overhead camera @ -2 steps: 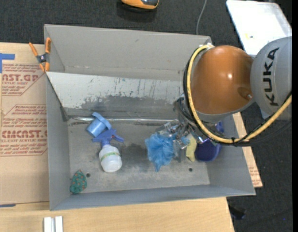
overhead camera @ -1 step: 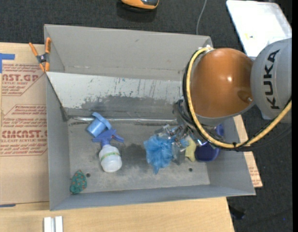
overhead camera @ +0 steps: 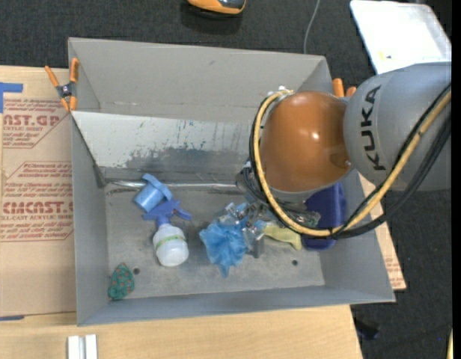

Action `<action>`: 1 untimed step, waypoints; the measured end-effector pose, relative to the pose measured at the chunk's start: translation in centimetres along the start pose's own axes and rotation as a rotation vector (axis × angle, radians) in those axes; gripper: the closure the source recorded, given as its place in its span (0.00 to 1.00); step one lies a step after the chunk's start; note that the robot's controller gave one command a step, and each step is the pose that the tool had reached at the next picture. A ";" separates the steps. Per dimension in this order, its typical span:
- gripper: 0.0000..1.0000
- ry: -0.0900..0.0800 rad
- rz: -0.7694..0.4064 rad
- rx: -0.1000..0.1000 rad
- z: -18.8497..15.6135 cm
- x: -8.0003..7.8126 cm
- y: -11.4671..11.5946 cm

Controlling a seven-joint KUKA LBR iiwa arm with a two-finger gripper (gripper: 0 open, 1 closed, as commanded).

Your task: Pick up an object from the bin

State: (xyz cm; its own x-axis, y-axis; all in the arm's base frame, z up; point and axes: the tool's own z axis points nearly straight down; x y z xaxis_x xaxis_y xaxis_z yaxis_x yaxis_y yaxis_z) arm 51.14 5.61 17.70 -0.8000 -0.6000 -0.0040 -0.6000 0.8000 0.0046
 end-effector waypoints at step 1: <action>1.00 -0.004 -0.079 0.001 8.5 -2.1 -1.1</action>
Offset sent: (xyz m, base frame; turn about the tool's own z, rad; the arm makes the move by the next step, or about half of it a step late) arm 0.0222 0.0393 -0.1070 -0.2811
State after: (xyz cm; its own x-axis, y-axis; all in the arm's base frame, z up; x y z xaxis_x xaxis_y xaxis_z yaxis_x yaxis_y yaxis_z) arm 53.47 6.06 9.18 -0.7500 -0.6614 -0.0087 -0.6614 0.7500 0.0030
